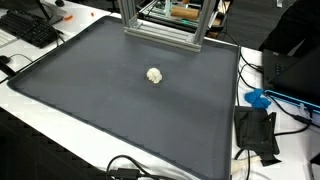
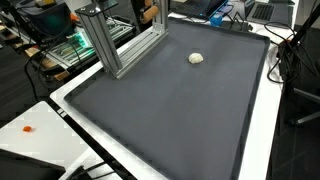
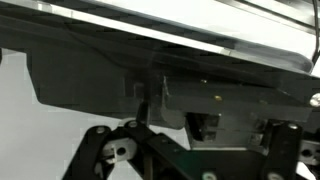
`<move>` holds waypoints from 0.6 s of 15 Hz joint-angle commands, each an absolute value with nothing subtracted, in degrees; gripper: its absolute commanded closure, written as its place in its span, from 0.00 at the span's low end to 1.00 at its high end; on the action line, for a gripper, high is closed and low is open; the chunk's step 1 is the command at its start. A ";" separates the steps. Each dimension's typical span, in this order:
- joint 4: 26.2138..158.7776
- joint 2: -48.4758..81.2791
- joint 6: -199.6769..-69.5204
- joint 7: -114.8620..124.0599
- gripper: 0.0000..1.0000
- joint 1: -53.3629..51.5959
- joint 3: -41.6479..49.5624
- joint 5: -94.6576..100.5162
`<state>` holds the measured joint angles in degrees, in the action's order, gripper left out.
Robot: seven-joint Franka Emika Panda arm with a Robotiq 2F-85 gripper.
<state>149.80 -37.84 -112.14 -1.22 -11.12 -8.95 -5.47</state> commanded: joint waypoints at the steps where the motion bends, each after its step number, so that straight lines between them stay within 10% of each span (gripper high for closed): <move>1: 150.53 -38.00 -110.21 -2.73 0.36 -10.77 -7.96 -3.94; 5: 149.85 -38.11 -109.23 -2.99 0.66 -11.63 -7.97 -4.52; 9: 149.72 -38.05 -109.01 -3.20 0.69 -11.63 -7.81 -4.43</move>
